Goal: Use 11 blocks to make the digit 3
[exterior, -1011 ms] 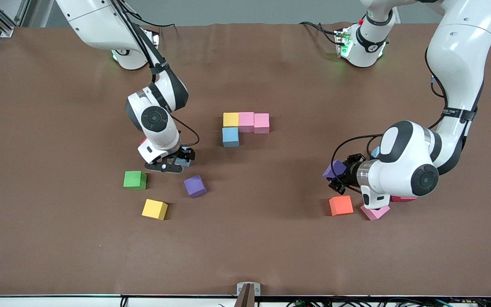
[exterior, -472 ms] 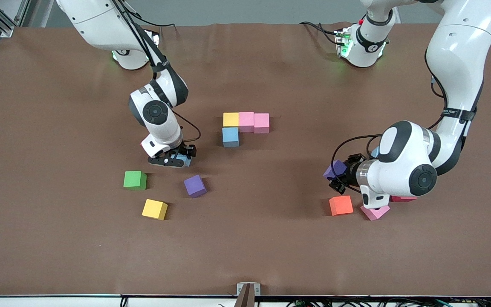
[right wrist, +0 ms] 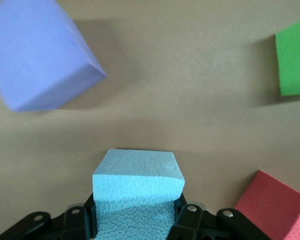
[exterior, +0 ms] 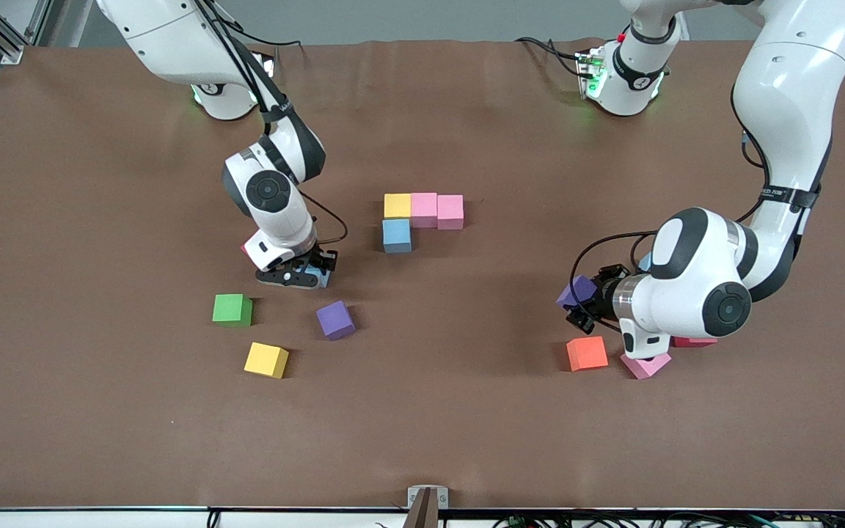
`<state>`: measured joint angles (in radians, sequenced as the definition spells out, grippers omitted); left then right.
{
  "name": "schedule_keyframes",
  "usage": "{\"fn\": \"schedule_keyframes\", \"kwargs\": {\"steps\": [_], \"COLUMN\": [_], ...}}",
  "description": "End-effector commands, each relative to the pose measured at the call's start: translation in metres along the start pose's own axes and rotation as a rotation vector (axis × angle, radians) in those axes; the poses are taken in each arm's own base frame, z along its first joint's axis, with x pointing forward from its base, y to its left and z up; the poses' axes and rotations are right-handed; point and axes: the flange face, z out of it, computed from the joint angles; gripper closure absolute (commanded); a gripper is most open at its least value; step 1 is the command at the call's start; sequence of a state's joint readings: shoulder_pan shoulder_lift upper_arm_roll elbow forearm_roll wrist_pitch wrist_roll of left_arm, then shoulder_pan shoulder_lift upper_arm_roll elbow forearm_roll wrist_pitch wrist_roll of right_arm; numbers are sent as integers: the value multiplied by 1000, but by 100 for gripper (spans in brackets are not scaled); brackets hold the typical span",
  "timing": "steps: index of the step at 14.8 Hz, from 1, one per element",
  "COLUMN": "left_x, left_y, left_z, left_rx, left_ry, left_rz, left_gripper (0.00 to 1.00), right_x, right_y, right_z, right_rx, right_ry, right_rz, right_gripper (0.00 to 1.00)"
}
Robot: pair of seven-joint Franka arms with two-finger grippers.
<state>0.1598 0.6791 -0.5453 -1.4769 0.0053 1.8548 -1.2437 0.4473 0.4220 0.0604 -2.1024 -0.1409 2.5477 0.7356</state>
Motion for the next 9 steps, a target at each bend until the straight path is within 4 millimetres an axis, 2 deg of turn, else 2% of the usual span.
{"fn": "schedule_keyframes", "kwargs": {"steps": [1, 3, 5, 9], "left_x": [-2, -1, -2, -1], "left_y": [0, 0, 0, 1], "left_z": [0, 0, 1, 0], "left_rx": [4, 4, 6, 4], "left_ry": [20, 21, 22, 22], "left_rz": [3, 5, 7, 8], "left_gripper": [100, 100, 100, 100], "right_x": [7, 13, 16, 10], "right_y": [-29, -56, -76, -129], "right_z": [-37, -51, -54, -39], "right_rx": [18, 38, 53, 67], "right_ry": [19, 4, 10, 3], "right_rz": [1, 1, -17, -72], "right_gripper": [97, 97, 97, 97]}}
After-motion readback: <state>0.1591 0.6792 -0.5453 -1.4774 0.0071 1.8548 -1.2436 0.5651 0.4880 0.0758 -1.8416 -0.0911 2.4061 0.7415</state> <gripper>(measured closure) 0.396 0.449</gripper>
